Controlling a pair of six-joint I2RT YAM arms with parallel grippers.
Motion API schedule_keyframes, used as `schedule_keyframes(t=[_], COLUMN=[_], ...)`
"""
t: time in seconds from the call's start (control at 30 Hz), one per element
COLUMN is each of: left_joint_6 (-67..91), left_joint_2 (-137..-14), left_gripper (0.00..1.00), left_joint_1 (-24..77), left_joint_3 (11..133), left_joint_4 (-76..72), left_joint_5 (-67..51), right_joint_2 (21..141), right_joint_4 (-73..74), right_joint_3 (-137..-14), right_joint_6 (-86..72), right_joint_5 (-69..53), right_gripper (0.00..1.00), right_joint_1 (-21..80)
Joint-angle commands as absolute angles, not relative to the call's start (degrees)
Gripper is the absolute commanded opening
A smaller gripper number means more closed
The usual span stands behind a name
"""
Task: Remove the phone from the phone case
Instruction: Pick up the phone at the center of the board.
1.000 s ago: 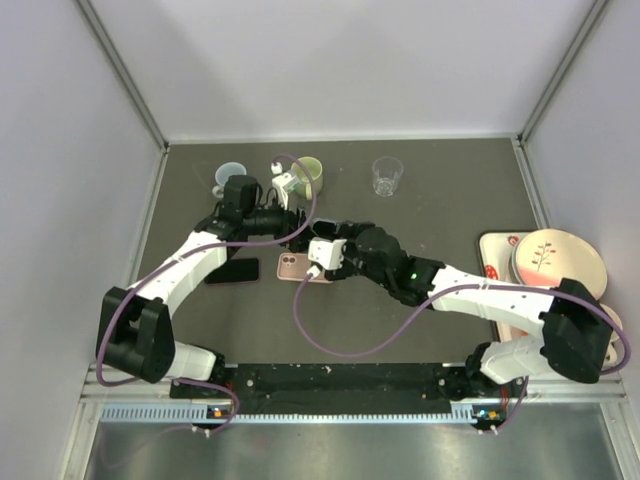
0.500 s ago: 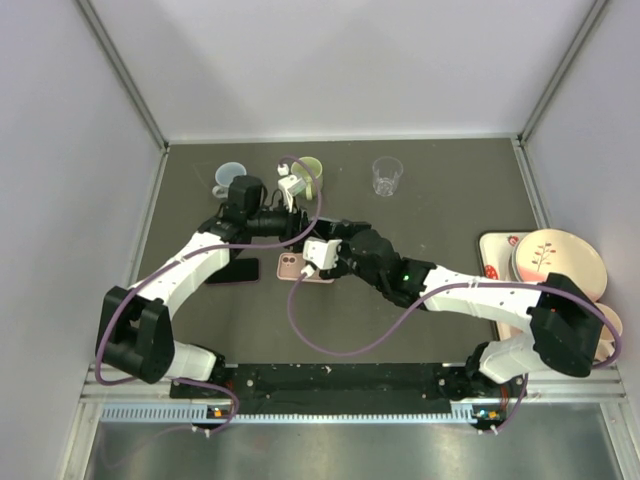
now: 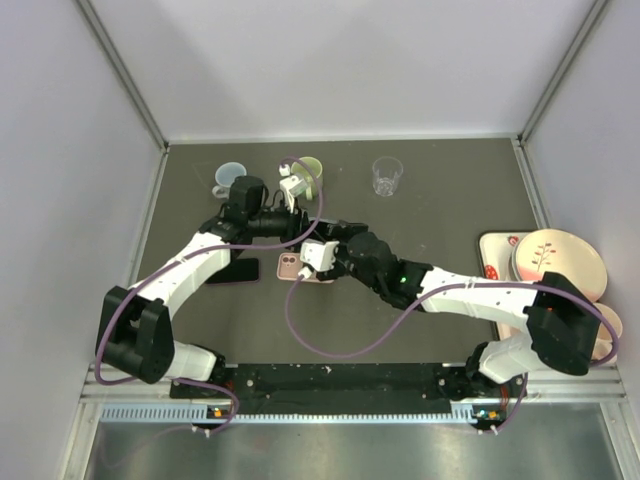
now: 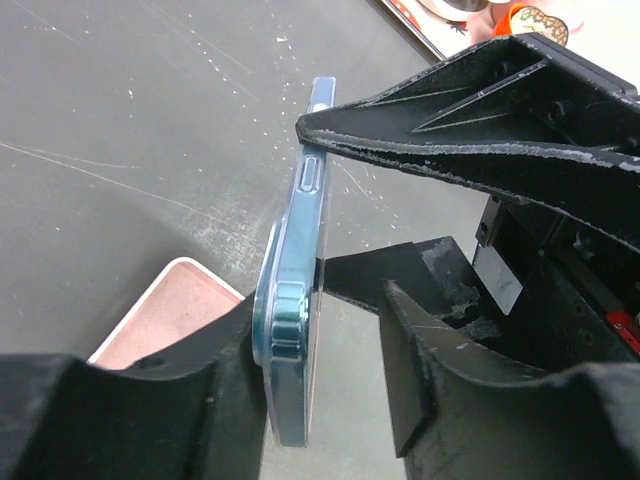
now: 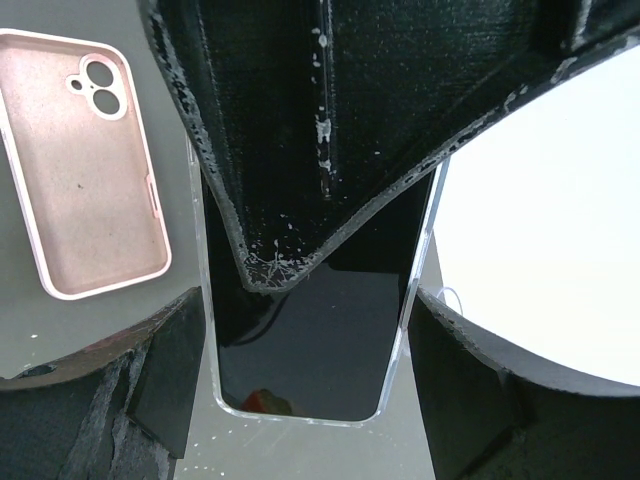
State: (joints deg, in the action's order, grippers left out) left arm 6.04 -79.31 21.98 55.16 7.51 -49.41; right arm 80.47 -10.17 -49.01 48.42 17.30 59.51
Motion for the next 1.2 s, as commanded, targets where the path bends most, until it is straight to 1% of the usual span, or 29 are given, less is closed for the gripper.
schedule_keyframes(t=[0.0,0.27,0.53,0.77,0.83,0.87,0.93,0.97,1.0,1.03,1.07,1.13,1.17], left_joint_6=[5.19,4.83,4.92,5.01,4.84,4.75,4.66,4.48,4.4,4.31,4.31,4.05,3.96], left_joint_2=[-79.89,-80.24,-80.51,-80.77,-80.95,-80.95,-80.95,-80.95,-80.95,-80.95,-80.86,-81.03,-80.95], left_gripper=[0.46,0.41,0.31,0.28,0.24,0.2,0.14,0.08,0.07,0.06,0.05,0.0,0.0], left_joint_1=[22.5,22.5,22.59,22.59,22.67,22.68,22.68,22.68,22.76,22.76,22.76,22.76,22.76], left_joint_3=[55.81,55.63,55.81,55.72,55.72,55.72,55.72,55.72,55.72,55.72,55.72,55.72,55.72], left_joint_4=[5.1,5.1,5.1,5.1,5.1,5.1,5.1,5.1,5.1,5.1,5.1,5.1,5.01], left_joint_5=[-49.39,-48.87,-48.08,-48.08,-47.99,-48.08,-47.99,-48.08,-48.16,-48.34,-48.43,-48.86,-48.87], right_joint_2=[80.51,80.33,80.42,80.42,80.42,80.42,80.42,80.51,80.59,80.77,81.03,81.3,81.47], right_joint_4=[-15.82,-16.61,-16.79,-16.96,-16.88,-16.88,-16.88,-16.88,-16.88,-16.7,-16.35,-15.73,-15.65], right_joint_3=[-50.36,-50.27,-50.01,-49.83,-49.83,-49.83,-49.83,-49.83,-50.01,-50.1,-50.45,-50.71,-50.97], right_joint_6=[48.43,48.6,48.87,48.78,48.87,48.95,48.96,48.96,49.13,48.96,48.96,48.87,48.78], right_joint_5=[18.98,19.77,19.51,19.6,19.51,19.51,19.51,19.51,19.6,19.69,19.69,19.69,19.77], right_gripper=[0.0,0.0,0.0,0.0,0.0,0.0,0.0,0.0,0.0,0.01,0.07,0.14,0.21], right_joint_1=[60.82,60.82,60.91,61.0,61.08,61.17,61.26,61.26,61.26,61.26,61.35,61.26,61.26])
